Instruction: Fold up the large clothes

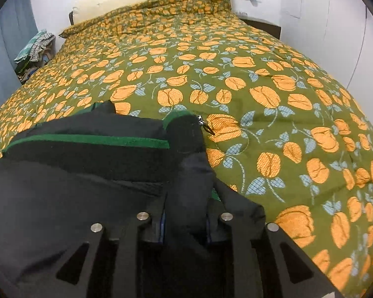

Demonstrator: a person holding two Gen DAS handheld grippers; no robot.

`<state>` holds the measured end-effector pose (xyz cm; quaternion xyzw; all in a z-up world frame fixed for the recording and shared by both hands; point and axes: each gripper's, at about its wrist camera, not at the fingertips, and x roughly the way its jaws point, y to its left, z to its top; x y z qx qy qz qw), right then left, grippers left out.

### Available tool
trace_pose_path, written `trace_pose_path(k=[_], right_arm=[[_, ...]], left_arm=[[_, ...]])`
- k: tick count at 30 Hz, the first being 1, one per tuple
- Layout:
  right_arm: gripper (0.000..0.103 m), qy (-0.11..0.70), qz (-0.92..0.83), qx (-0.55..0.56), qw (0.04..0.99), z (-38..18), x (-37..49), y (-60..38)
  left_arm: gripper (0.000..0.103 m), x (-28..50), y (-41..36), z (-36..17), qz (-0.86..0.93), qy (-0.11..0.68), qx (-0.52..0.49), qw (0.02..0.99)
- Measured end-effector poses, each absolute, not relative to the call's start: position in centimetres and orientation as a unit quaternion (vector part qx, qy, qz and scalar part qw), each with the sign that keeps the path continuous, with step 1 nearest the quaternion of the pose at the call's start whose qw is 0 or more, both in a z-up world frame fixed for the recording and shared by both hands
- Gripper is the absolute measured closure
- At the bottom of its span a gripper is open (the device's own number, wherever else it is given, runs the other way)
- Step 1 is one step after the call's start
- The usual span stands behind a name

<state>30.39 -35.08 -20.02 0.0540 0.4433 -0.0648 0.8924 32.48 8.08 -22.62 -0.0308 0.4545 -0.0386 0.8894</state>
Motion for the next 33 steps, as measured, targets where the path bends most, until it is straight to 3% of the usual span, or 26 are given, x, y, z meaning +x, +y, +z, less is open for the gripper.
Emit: trace_pose_path(k=[23,33], right_arm=[[0.078,0.389,-0.045,0.127,0.911,-22.4,29.9,-36.3],[0.077,0.382,-0.042,0.137,0.913,-21.6,29.1,-36.9]], left_arm=[[0.049,32.2,8.1,-24.1,-0.054,0.433,-0.069,0.897],[0.043,32.0,7.7,-22.4,-0.036,0.451,-0.036,0.891]])
